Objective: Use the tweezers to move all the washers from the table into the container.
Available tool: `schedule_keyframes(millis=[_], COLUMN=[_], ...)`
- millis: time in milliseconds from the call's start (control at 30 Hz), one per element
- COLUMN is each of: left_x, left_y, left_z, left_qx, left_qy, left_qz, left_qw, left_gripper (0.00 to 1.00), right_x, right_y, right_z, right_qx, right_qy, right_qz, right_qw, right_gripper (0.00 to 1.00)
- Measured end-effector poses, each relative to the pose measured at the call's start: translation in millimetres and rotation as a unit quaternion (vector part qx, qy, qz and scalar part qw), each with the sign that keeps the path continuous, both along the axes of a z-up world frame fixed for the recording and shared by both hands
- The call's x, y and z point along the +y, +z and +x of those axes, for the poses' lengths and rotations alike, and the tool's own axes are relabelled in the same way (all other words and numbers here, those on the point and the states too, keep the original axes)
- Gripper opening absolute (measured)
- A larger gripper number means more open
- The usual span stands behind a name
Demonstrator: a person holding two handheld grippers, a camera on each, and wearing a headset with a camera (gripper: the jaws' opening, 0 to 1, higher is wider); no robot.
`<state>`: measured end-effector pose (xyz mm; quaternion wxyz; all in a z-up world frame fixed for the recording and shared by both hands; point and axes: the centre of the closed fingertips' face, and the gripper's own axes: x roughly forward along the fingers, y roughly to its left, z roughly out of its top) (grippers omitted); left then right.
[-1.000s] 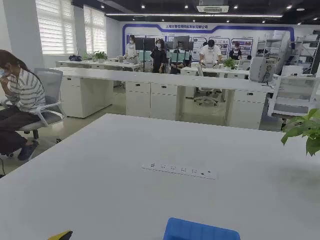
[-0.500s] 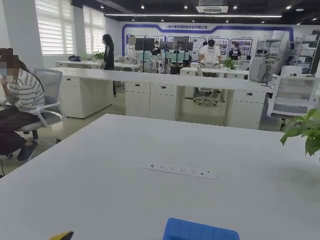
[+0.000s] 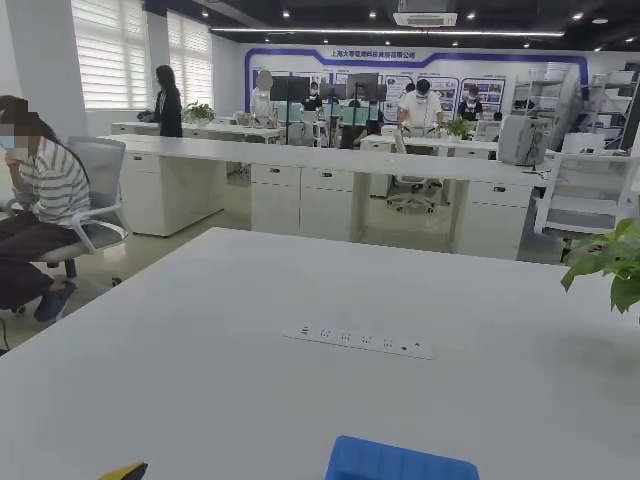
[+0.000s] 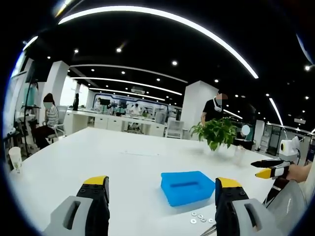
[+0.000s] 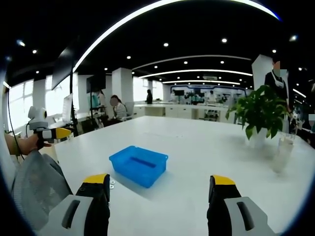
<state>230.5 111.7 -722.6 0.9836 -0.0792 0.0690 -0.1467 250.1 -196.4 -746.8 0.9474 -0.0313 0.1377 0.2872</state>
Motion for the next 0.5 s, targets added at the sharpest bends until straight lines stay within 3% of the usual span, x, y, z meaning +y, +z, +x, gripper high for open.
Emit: schedule_keyframes(millis=[500], left_x=[-1.2], left_y=[-3.0], left_z=[0.2], left_qx=[0.007], left_qy=[-0.004], left_qz=[0.003], left_qw=[1.0000], left_gripper=[0.90], right_x=[-2.8], right_y=[-2.5], right_z=[0.8], right_qx=[0.002], right_qy=[-0.002], right_qz=[0.000], right_qw=[1.0000], right_gripper=[0.81])
